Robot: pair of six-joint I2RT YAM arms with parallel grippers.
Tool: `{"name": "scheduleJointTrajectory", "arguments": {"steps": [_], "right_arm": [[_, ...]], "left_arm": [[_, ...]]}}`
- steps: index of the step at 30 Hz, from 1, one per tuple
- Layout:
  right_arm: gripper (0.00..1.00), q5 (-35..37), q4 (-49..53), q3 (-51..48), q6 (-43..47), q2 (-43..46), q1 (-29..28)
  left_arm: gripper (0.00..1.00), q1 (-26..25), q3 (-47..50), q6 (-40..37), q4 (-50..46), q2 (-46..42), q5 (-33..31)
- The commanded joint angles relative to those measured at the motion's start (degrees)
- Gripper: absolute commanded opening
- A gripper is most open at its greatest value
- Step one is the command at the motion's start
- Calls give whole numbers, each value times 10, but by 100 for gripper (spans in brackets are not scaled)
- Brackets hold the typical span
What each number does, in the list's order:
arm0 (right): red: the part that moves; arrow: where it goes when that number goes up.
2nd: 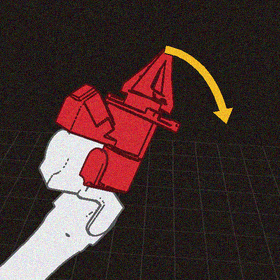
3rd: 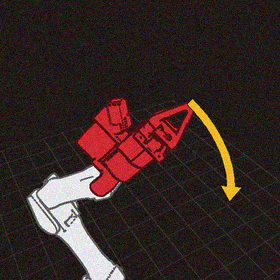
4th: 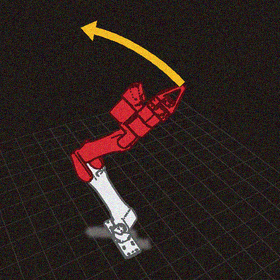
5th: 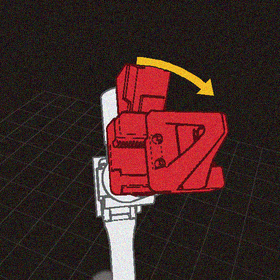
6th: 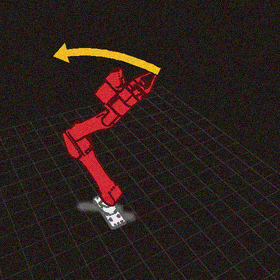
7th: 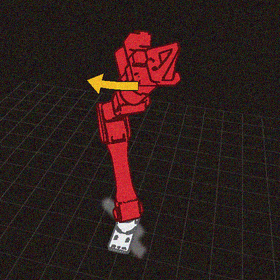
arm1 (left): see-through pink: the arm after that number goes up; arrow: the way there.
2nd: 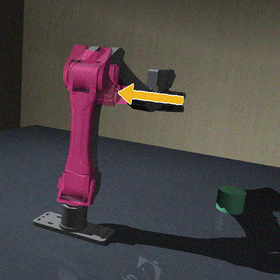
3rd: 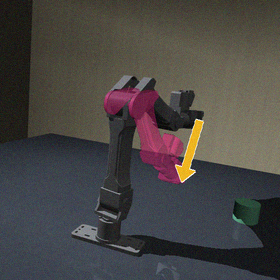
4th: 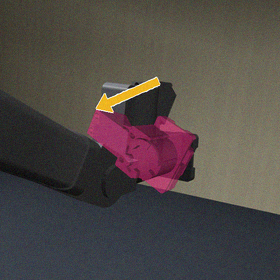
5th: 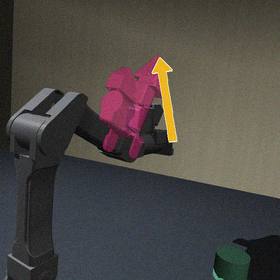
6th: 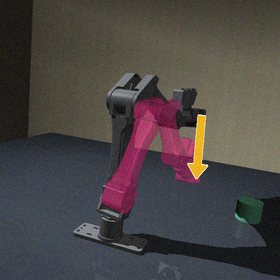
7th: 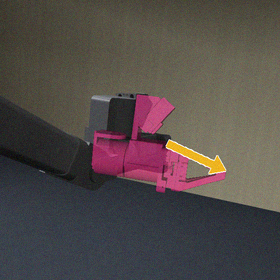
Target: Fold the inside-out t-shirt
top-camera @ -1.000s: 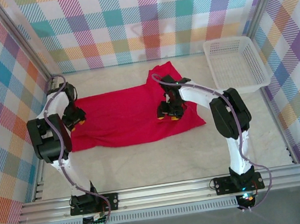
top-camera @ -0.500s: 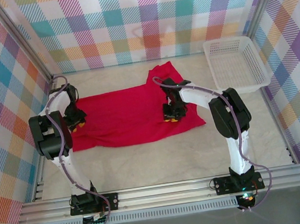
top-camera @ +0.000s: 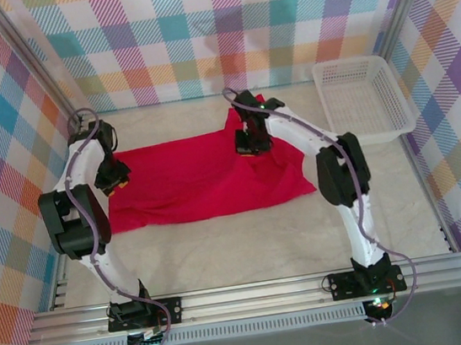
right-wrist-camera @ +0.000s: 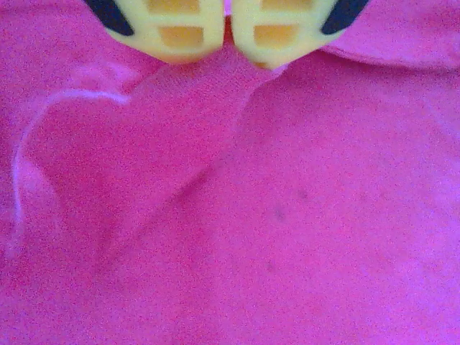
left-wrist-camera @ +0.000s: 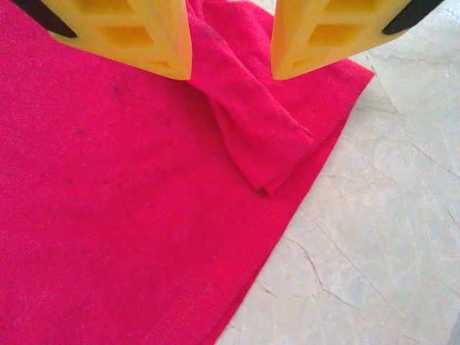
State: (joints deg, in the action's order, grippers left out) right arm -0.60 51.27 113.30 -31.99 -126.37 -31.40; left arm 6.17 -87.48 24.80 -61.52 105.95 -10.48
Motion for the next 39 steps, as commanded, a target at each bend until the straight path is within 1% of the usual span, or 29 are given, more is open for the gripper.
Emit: {"name": "scheduleJointTrajectory", "arguments": {"steps": [1,2,3,5,7,8,11,12,14,15,18,20,22,25,27,30,32,35,39], "right_arm": [[28,41,76,120,33,-110,8],[40,39,99,175,36,-141,9],[45,37,124,226,39,-168,11],[53,37,157,285,42,-189,11],[59,33,162,274,42,-166,10],[61,30,147,238,43,-138,10],[64,23,54,72,41,-29,9],[65,23,21,16,38,6,9],[67,21,-27,-68,35,56,10],[68,18,-44,-102,34,74,11],[68,15,-68,-165,32,95,12],[69,11,-84,-189,32,92,15],[68,1,-93,-194,28,79,21],[69,-11,-115,-188,27,60,27],[69,-22,-132,-176,24,43,32],[69,-40,-132,-123,13,1,41],[69,-46,-127,-73,3,-36,44],[69,-32,-93,18,-9,-89,46],[69,-35,-56,120,-21,-129,46]], "left_arm": [[36,-16,31,6,-21,-47,17],[36,-21,43,7,-17,-64,25],[37,-25,58,7,-12,-80,36],[39,-25,85,6,-7,-110,54],[40,-25,101,-4,-16,-128,61],[41,-24,108,-8,-19,-133,63],[44,-9,130,-9,-12,-142,74],[46,2,138,-6,-3,-142,87],[50,22,147,0,12,-137,117],[50,30,150,4,18,-135,122],[53,38,141,10,29,-117,112],[53,39,130,16,34,-96,112],[52,39,123,21,46,-72,126],[50,39,116,32,56,-42,139],[50,39,121,38,65,-46,143],[50,39,134,40,70,-70,141],[50,39,150,38,71,-97,150],[51,39,174,33,68,-139,163],[51,38,209,32,72,-172,192]]}}
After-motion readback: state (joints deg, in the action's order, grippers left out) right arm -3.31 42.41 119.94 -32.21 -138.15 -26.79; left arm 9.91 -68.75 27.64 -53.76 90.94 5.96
